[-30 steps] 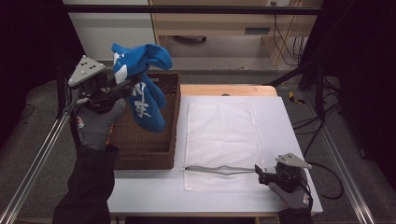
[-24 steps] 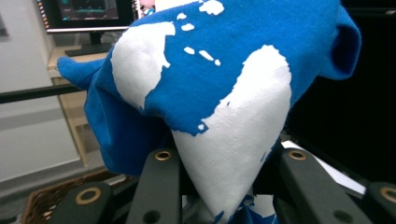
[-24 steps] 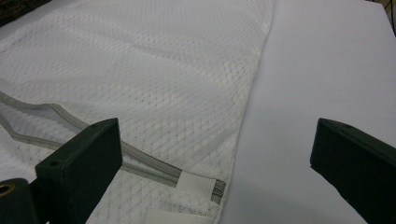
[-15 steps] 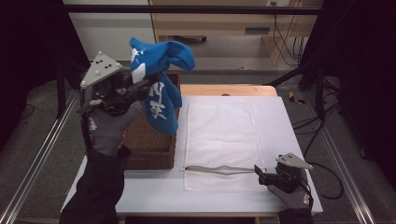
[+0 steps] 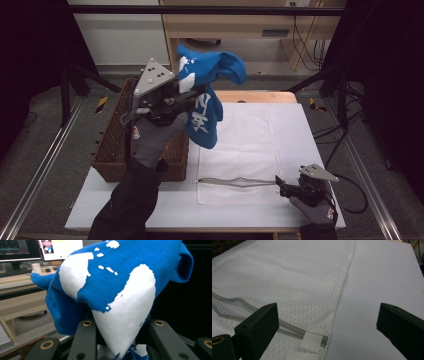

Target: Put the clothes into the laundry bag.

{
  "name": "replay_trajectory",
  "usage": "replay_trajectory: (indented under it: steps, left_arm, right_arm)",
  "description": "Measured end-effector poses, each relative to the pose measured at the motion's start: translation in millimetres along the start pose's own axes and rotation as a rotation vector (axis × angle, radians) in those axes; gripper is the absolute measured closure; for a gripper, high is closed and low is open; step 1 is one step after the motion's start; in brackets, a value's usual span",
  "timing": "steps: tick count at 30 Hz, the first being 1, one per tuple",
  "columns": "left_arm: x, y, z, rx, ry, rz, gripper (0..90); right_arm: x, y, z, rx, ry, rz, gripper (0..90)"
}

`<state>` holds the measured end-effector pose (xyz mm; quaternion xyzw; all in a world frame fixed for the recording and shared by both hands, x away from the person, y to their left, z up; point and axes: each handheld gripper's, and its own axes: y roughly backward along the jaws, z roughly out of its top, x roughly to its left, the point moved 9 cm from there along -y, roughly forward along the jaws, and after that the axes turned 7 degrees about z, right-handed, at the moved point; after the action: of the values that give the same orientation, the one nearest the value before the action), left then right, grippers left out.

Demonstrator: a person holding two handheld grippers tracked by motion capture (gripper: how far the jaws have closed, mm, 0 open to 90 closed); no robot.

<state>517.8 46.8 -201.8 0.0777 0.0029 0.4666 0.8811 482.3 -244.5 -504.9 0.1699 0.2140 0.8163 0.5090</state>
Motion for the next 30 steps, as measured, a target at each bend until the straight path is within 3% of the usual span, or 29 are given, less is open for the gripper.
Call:
replay_trajectory:
  steps: [5, 11, 20, 25, 30]
  left_arm:
    - [-25.7, -16.8, -10.9, 0.013, -0.008, -0.055, 69.3]
    - [-47.0, -32.3, -28.2, 0.037, -0.026, -0.089, 69.2]
    - [-74.8, -70.4, -80.9, 0.130, -0.026, -0.137, 69.1]
    - [-84.4, -82.1, -99.9, 0.156, -0.021, -0.151, 69.0]
    - [-94.0, -98.1, -134.5, 0.201, -0.011, -0.167, 68.7]
  right_arm:
    - [-1.6, -0.5, -1.8, 0.007, -0.002, -0.006, 6.2]
    - [-4.1, -1.0, -3.3, 0.010, 0.003, -0.012, 6.8]
    - [-5.9, 0.8, -3.0, 0.005, -0.005, -0.014, 7.6]
    - [-5.6, 0.7, -3.8, 0.009, -0.011, -0.011, 7.9]
    - [-6.9, 1.3, -3.3, 0.003, -0.003, -0.016, 8.1]
